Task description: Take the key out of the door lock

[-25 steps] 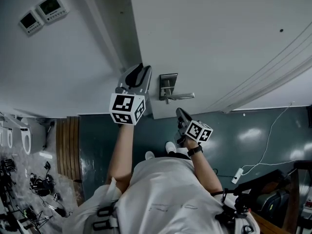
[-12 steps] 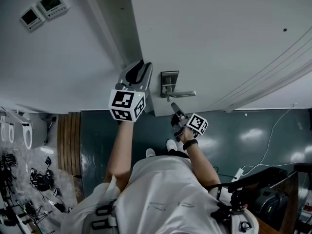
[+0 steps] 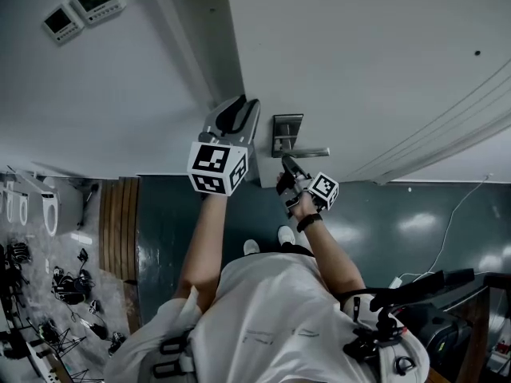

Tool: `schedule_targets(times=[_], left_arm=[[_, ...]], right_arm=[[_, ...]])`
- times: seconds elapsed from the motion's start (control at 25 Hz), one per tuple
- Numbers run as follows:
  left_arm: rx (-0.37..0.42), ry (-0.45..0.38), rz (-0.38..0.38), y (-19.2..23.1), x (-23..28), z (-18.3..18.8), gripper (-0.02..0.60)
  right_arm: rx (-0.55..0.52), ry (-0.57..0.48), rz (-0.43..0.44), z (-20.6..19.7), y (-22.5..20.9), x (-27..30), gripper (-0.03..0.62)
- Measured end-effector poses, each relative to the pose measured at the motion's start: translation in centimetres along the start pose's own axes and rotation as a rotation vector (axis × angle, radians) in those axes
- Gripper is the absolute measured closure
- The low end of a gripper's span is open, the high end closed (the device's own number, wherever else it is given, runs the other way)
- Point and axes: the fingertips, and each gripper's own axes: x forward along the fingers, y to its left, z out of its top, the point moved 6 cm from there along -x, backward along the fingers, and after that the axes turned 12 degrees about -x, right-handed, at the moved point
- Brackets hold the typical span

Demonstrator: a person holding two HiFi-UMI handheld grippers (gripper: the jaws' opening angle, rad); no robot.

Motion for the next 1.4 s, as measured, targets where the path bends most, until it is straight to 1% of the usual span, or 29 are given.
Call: schedule_targets(times=[0.08, 0.2, 0.44, 0.76, 1.0, 1.12, 1.28, 1.4], left_arm=[[-0.002, -0.003, -0.002, 0.0, 0.0, 0.0, 0.480], [-0.001, -0.006, -0.001, 0.0, 0.0, -0.1, 0.480], [-0.004, -0.013, -0.005, 0.1, 0.0, -0.1, 0.479], [-0.016, -0.007, -0.011, -0.1, -0.2, -0.2, 0.477], [-0.007, 0.001, -0.012, -1.4, -1.0, -0.3, 0.479], [-0.003, 0.001, -0.008, -1.9, -1.3, -0.4, 0.479], [0.015, 0.017, -0.006, -2.4, -1.7, -0.5, 0.477], [0.012, 0.021, -0.005, -2.5, -2.1, -0.6, 0.477]], right_arm=[[-0.002, -0.002, 0.020, 0.2, 0.2, 0.5, 0.554], [-0.022, -0.005, 0.029, 0.1, 0.4, 0.4, 0.563], [-0.025, -0.026, 0.022, 0.0, 0.5, 0.2, 0.565], [0.018, -0.063, 0.031, -0.3, 0.2, -0.3, 0.566], [-0.016, -0.057, 0.010, -0.4, 0.6, -1.8, 0.566], [0.037, -0.061, 0.040, -0.4, 0.3, -2.3, 0.566], [0.031, -0.063, 0.028, -0.6, 0.3, -2.9, 0.565], [0.078, -0.091, 0.070, -1.0, 0.0, -3.2, 0.566]])
